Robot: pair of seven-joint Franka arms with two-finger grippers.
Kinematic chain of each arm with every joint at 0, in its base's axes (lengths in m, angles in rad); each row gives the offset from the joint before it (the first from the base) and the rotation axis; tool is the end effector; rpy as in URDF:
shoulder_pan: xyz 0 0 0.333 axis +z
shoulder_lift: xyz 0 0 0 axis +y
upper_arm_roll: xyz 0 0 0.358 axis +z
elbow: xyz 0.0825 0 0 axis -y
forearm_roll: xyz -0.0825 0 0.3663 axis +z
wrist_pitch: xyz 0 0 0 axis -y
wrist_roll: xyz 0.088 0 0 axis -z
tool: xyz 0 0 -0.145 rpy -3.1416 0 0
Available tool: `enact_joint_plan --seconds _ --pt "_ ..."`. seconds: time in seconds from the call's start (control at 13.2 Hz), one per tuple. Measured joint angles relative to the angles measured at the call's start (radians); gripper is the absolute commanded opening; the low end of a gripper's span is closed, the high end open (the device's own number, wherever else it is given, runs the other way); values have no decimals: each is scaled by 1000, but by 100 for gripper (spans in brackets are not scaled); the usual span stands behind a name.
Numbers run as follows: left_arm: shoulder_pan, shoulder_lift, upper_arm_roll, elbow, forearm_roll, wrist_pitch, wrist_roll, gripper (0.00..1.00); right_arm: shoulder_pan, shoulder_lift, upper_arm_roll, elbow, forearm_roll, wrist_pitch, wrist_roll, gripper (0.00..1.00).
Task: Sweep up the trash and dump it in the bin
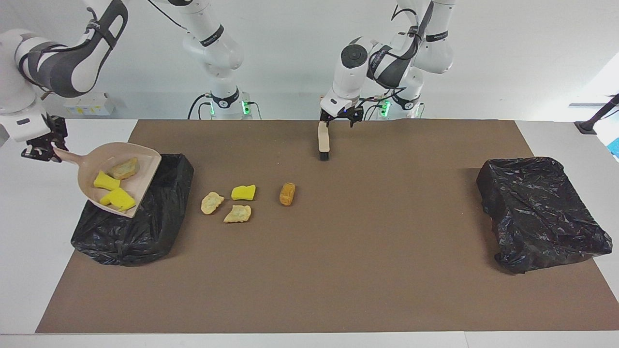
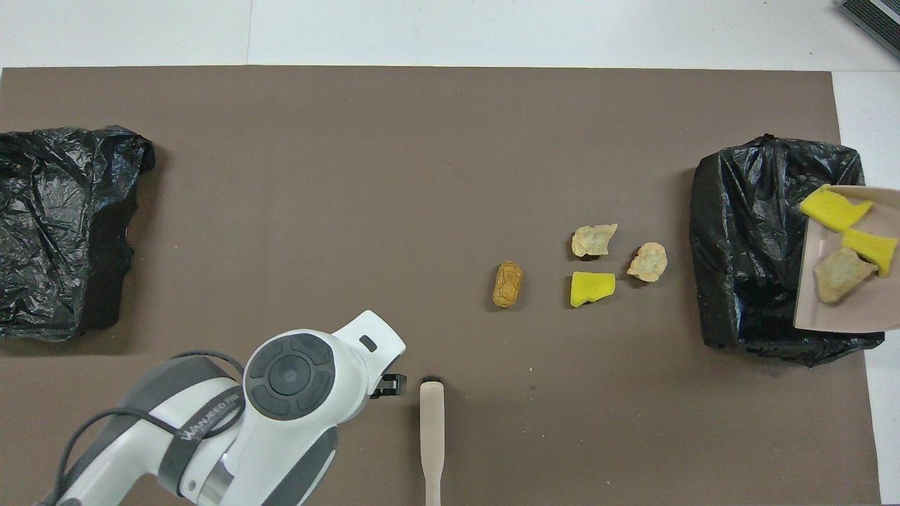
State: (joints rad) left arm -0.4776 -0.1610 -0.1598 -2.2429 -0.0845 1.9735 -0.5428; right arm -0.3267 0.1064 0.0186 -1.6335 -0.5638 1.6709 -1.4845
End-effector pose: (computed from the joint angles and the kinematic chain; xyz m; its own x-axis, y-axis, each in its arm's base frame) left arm 0.3605 -0.2795 0.4379 0.9915 -0.0524 -0.1195 -0.0547 -0.9984 -0.0159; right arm 0.5271 -0.2443 0.5697 0.2535 0.8090 -0.5304 0.9461 -0.3217 -0.0385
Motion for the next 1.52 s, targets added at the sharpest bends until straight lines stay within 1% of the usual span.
enact_joint_plan --seconds 0.15,0.38,0.53,0.68,0.76,0.83,0.91,0.98,1.14,1.21,1.36,1.52 --pt "84 -1 2 89 20 -72 76 100 37 -3 0 -1 -68 -37 72 0" --pt "176 -1 4 208 82 -142 126 100 87 -10 1 -5 -176 -58 105 0" --pt "216 1 4 274 115 -196 177 100 97 -18 1 -6 -193 -60 105 0" --pt "258 8 4 337 117 -243 237 100 118 -33 1 -6 -238 -61 105 0" --pt "283 14 5 378 117 -283 282 100 150 -44 1 -6 -283 -73 106 0" --pt "306 18 6 414 115 -318 319 100 193 -54 2 -6 -312 -109 137 0" --pt "329 21 6 452 112 -350 347 100 232 -64 6 -11 -325 -154 194 0" --pt "352 23 7 490 107 -382 363 100 247 -82 11 -37 -325 -159 233 0" --pt "397 38 8 573 86 -468 390 100 225 -127 2 -128 -315 -87 262 0" --pt "414 59 8 626 79 -515 412 100 208 -142 -5 -155 -316 -65 261 0" --pt "438 108 10 718 77 -567 442 100 195 -150 -9 -154 -317 -41 206 0" --pt "471 145 10 776 76 -593 470 100 195 -152 -3 -127 -316 -33 99 0"
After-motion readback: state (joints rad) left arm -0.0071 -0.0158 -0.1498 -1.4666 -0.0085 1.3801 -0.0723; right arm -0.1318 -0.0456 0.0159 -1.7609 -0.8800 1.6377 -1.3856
